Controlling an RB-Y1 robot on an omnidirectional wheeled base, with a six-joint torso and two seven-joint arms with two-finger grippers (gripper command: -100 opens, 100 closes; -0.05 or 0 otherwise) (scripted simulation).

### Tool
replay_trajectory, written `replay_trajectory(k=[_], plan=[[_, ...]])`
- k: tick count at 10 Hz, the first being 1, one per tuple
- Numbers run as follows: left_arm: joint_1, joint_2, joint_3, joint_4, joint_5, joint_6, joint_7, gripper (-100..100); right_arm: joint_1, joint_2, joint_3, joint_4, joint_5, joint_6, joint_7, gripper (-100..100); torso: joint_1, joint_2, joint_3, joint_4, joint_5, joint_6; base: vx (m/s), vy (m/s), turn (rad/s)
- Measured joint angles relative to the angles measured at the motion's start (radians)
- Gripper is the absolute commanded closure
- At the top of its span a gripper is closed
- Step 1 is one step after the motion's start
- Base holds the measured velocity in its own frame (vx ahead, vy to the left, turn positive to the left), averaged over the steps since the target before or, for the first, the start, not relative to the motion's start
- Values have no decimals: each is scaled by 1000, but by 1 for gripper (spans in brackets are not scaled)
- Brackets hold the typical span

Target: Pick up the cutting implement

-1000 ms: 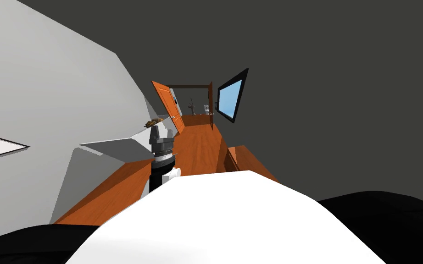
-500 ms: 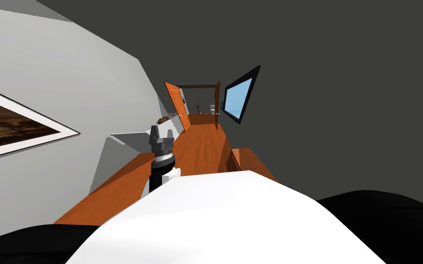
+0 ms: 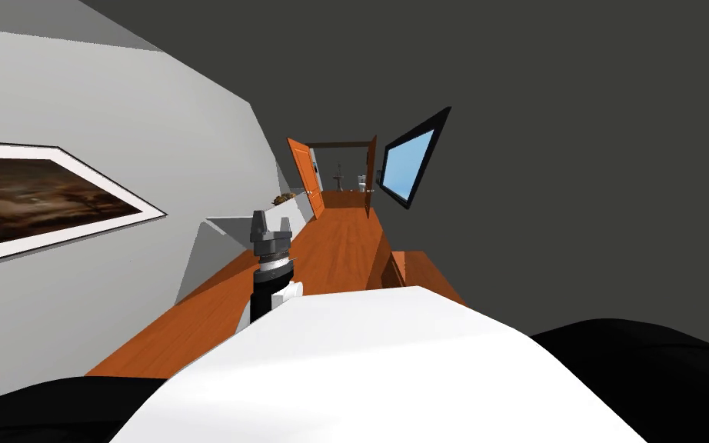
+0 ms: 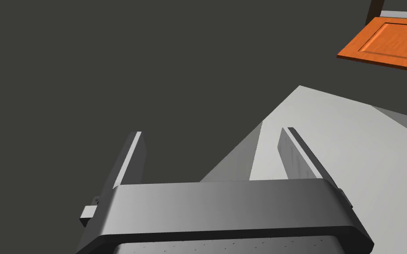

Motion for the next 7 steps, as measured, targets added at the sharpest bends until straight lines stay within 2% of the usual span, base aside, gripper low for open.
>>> replay_trajectory(k=[1, 2, 3, 4, 5, 6, 7], plan=[[0, 0, 0, 0, 0, 0, 0, 0, 2, 2, -2, 3, -25, -4, 16, -100, 1, -1, 0, 0, 0, 0, -20, -8, 373], [0, 0, 0, 0, 0, 0, 0, 0, 34, 11, 6, -16, -53, 13, 31, -100, 0, 0, 0, 0, 0, -1, -26, -25, 239], [0, 0, 0, 0, 0, 0, 0, 0, 46, 16, 11, -19, -82, 23, 48, -100, -1, 1, 0, 0, 0, 0, -15, -16, -11], [0, 0, 0, 0, 0, 0, 0, 0, 45, 26, 8, -1, -111, 19, 67, -100, 0, 0, 0, 0, -1, 0, -6, 0, -35], [0, 0, 0, 0, 0, 0, 0, 0, 41, 34, 5, 18, -134, 10, 81, -100, 0, 0, 0, 0, 0, 0, -25, 0, 361], [0, 0, 0, 0, 0, 0, 0, 0, 83, 30, 13, -20, -162, 27, 93, -100, 0, 1, 0, 0, 0, -1, -31, -23, 235], [0, 0, 0, 0, 0, 0, 0, 0, 75, 64, 8, 34, -194, 16, 128, -100, -1, 1, 1, 0, -1, 0, -14, -18, 8]])
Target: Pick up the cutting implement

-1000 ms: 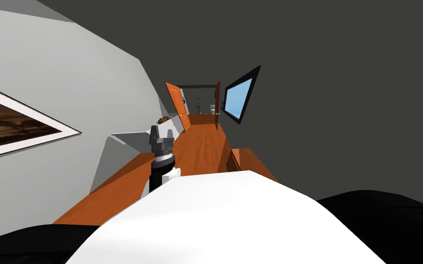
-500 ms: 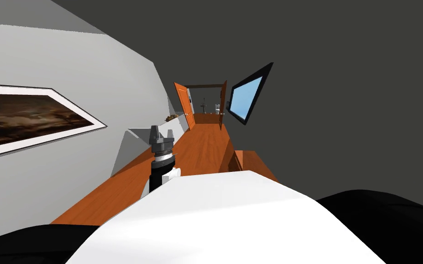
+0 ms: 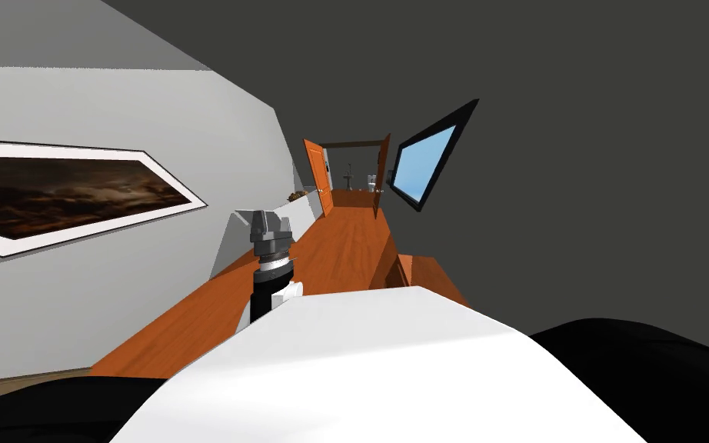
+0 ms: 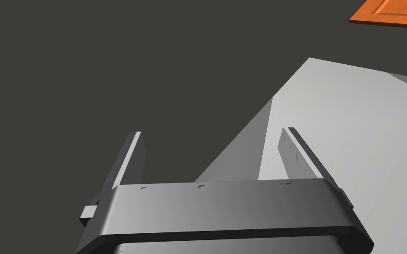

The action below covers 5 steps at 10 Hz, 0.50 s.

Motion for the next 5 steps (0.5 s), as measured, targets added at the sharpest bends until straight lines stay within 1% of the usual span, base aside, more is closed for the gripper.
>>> replay_trajectory(k=[1, 2, 3, 4, 5], plan=[[0, 0, 0, 0, 0, 0, 0, 0, -1, 7, 1, 12, -30, -5, 20, -100, 0, -1, 0, 0, 0, 0, -28, -12, 416], [0, 0, 0, 0, 0, 0, 0, 0, 25, 22, 8, 8, -60, 8, 42, -100, 0, 0, 0, 0, 0, -1, -22, 23, 132], [0, 0, 0, 0, 0, 0, 0, 0, 39, 31, 10, 8, -91, 19, 67, -100, 2, 0, 0, 0, 1, 1, 0, 0, 0], [0, 0, 0, 0, 0, 0, 0, 0, 40, 36, 11, 16, -121, 18, 81, -100, 1, -2, -1, 0, 1, 0, 5, -6, -18], [0, 0, 0, 0, 0, 0, 0, 0, 40, 37, 11, 20, -147, 15, 84, -100, 1, -2, -1, -1, 0, 0, -54, 49, 173]])
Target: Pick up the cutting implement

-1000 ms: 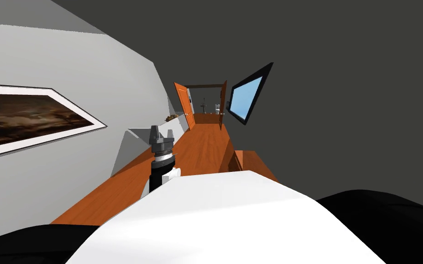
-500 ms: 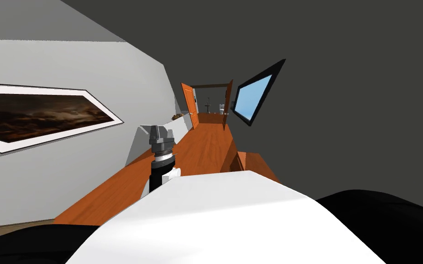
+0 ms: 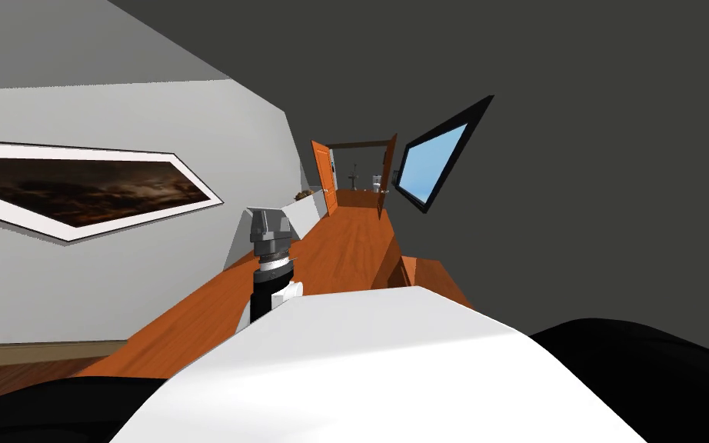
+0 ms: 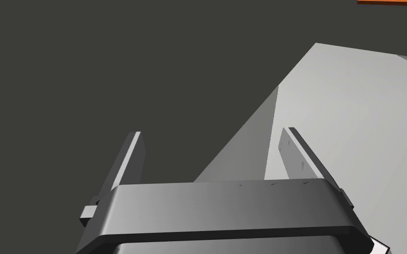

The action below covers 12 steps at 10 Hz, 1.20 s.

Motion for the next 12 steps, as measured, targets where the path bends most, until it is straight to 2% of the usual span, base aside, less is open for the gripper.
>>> replay_trajectory(k=[1, 2, 4, 5, 9, 10, 11, 12], plan=[[0, 0, 0, 0, 0, 0, 0, 0, 35, 2, 8, -39, -29, 28, 14, -100, 3, 3, 2, 0, 1, 0, -60, 61, 197], [0, 0, 0, 0, 0, 0, 0, 0, 46, 9, 13, -44, -58, 41, 32, -100, 4, 4, 2, 1, 1, 0, -18, 19, 60], [0, 0, 0, 0, 0, 0, 0, 0, 38, 31, 8, 8, -110, 15, 61, -100, 0, 1, 0, 0, 0, 0, 0, 0, 0], [0, 0, 0, 0, 0, 0, 0, 0, 38, 32, 8, 10, -112, 13, 63, 100, 0, 0, 0, 0, 0, 0, 0, 0, 0], [0, 0, 0, 0, 0, 0, 0, 0, 38, 31, 8, 10, -111, 13, 64, 100, 0, 0, 0, 0, 0, 1, 1, 1, 0], [0, 0, 0, 0, 0, 0, 0, 0, 38, 31, 8, 10, -111, 13, 64, 0, 0, 0, 0, 0, 0, 1, 0, 0, 0], [0, 0, 0, 0, 0, 0, 0, 0, 38, 31, 8, 10, -111, 13, 64, 100, 0, 0, 0, 0, 0, 1, 24, -62, -342], [0, 0, 0, 0, 0, 0, 0, 0, 17, 17, 1, 24, -85, -8, 46, 100, -4, -1, -1, 0, 0, 1, 39, -78, -133]])
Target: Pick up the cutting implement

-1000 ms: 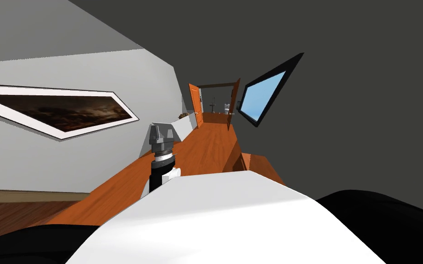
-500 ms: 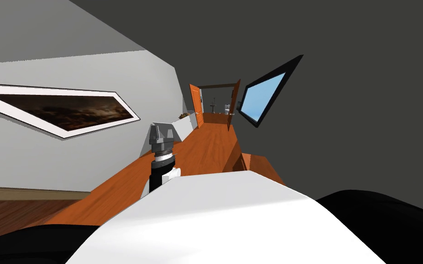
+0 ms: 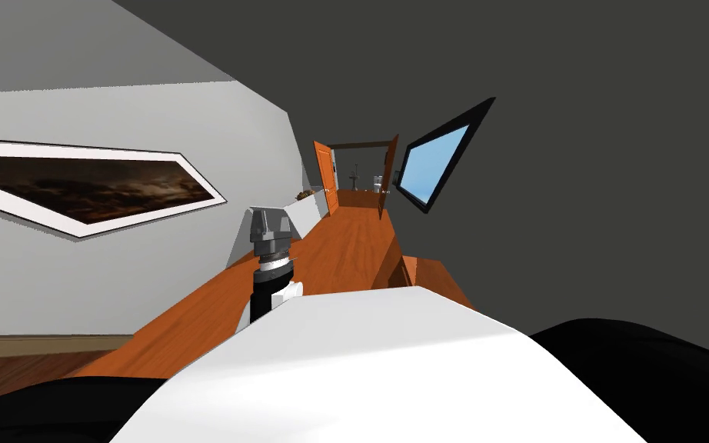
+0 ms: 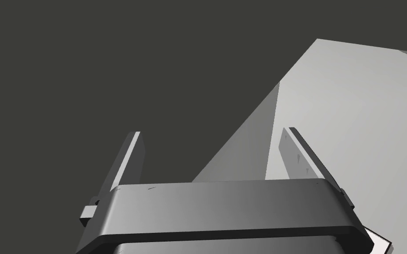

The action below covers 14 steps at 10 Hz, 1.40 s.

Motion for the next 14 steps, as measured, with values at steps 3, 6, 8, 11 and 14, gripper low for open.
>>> replay_trajectory(k=[3, 6, 8, 11, 14], plan=[[0, 0, 0, 0, 0, 0, 0, 0, -38, -43, 3, -33, 86, 2, -77, 100, 1, -1, 1, 3, -2, -1, 27, 3, -184], [0, 0, 0, 0, 0, 0, 0, 0, -58, -44, -10, -25, 165, -13, -106, 100, -1, 1, 2, 4, -3, -2, 20, 0, -103], [0, 0, 0, 0, 0, 0, 0, 0, -79, -89, -9, -90, 226, 8, -170, 100, -1, 1, 2, 4, -5, -2, 21, 19, -121], [0, 0, 0, 0, 0, 0, 0, 0, -108, -133, -11, -129, 320, 2, -244, 100, -2, 1, 3, 4, -6, -2, 22, 18, -187], [0, 0, 0, 0, 0, 0, 0, 0, -120, -158, -18, -156, 404, -4, -279, 100, -3, 3, 4, 4, -6, -2, 11, 13, -203]])
